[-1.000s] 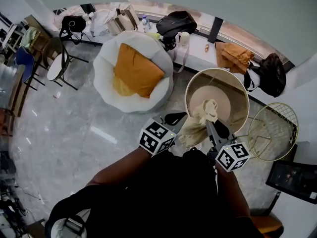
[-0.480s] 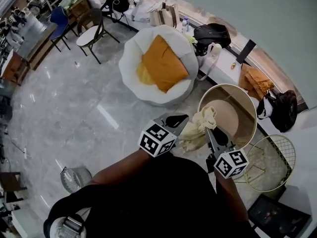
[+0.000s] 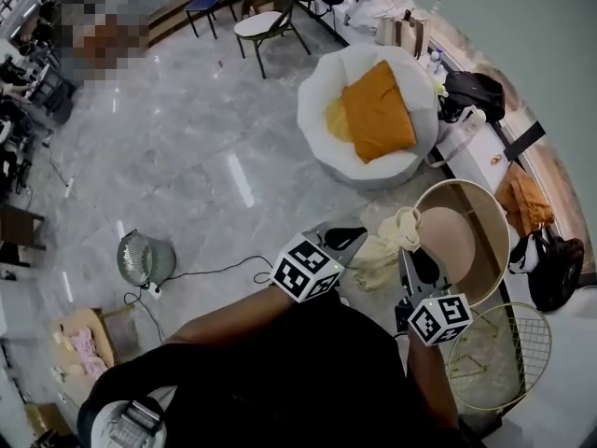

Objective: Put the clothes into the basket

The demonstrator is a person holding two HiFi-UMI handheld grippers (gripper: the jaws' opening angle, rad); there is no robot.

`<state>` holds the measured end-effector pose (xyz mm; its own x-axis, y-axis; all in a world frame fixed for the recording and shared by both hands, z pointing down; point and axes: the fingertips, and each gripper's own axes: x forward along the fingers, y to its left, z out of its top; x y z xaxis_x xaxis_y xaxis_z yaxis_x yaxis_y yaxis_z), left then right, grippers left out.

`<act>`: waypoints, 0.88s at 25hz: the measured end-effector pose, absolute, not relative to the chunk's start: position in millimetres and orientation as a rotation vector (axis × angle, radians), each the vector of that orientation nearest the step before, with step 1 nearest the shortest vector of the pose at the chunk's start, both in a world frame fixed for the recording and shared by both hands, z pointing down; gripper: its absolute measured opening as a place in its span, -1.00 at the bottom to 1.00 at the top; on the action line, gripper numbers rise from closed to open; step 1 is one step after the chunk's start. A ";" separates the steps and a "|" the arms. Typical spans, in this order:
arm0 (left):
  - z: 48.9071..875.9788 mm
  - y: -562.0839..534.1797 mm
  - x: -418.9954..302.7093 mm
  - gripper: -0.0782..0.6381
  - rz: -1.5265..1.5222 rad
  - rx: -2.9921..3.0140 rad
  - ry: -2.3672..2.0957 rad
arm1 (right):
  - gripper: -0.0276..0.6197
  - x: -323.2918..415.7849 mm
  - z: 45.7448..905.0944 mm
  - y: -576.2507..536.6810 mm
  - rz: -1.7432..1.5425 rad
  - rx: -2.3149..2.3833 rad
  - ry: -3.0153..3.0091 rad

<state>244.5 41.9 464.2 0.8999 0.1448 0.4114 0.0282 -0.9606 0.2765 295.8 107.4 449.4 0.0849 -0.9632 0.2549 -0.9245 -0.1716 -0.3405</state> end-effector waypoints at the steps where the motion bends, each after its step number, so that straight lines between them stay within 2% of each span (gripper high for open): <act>1: 467.7 42.6 232.3 -0.78 0.645 2.795 0.088 | -0.67 287.6 453.0 106.7 -0.658 -2.217 1.986; 11: 479.5 26.2 139.0 -0.78 0.660 2.726 -0.262 | -0.67 204.5 460.1 75.1 -0.702 -1.947 2.269; 22: 452.6 -52.5 40.4 -0.78 0.527 2.663 -0.634 | -0.67 121.7 443.1 -10.3 -0.676 -1.688 2.579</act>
<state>40.4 -52.5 452.6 0.8305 -0.3553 0.4290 -0.4866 -0.8377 0.2481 121.7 -10.3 443.1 -0.4278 -0.8713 0.2403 -0.8772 0.3361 -0.3429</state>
